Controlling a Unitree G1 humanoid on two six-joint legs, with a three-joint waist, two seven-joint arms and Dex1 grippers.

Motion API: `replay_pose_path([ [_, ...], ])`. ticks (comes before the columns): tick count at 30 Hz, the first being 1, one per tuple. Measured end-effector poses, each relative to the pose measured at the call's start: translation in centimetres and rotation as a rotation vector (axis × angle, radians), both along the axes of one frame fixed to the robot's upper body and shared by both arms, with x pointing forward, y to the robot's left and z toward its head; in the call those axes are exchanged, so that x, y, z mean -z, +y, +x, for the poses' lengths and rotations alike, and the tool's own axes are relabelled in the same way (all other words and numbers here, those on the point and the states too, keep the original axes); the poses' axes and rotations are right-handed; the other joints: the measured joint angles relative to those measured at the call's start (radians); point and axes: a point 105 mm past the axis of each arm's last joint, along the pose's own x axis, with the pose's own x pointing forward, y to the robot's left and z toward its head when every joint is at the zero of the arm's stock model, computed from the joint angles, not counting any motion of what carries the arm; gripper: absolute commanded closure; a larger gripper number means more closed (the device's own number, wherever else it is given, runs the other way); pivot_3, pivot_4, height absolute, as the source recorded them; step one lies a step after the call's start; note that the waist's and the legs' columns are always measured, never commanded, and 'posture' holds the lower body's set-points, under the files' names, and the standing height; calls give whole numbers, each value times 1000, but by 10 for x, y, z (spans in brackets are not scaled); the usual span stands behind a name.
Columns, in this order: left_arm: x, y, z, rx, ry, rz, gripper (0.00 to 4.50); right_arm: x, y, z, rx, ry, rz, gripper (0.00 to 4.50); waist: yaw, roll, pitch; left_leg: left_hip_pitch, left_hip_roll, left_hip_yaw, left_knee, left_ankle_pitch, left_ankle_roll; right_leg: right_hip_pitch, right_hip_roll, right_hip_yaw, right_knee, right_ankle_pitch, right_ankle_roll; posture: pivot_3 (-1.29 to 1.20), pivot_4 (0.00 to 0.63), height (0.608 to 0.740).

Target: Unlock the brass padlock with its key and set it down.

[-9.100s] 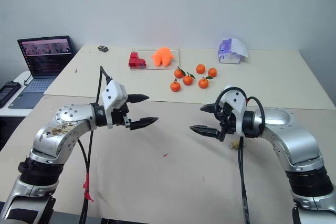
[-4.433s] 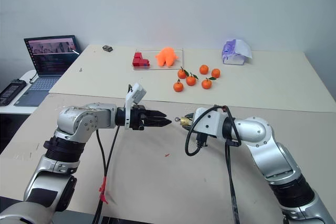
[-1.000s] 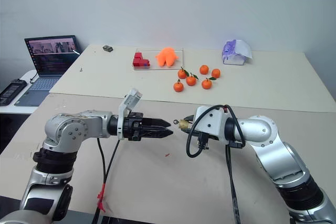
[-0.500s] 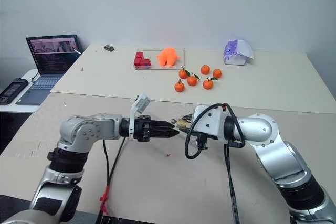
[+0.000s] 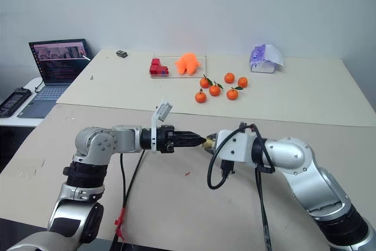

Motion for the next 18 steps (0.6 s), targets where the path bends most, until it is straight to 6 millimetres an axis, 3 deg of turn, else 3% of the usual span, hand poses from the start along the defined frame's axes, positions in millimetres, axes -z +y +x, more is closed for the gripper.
replay_pose_path([
  [6,-2,5,-1,2,-8,16,1541,2,-20,14,39,-24,-44,3588,0,0,0,1,0,0,0,0,0,0,0,0,0,0,0,0,150,723],
  [18,1,6,-1,-8,-14,19,1541,-10,-9,8,4,-27,2,3588,2,0,0,0,0,0,-1,1,-2,0,0,0,0,0,0,0,150,723],
])
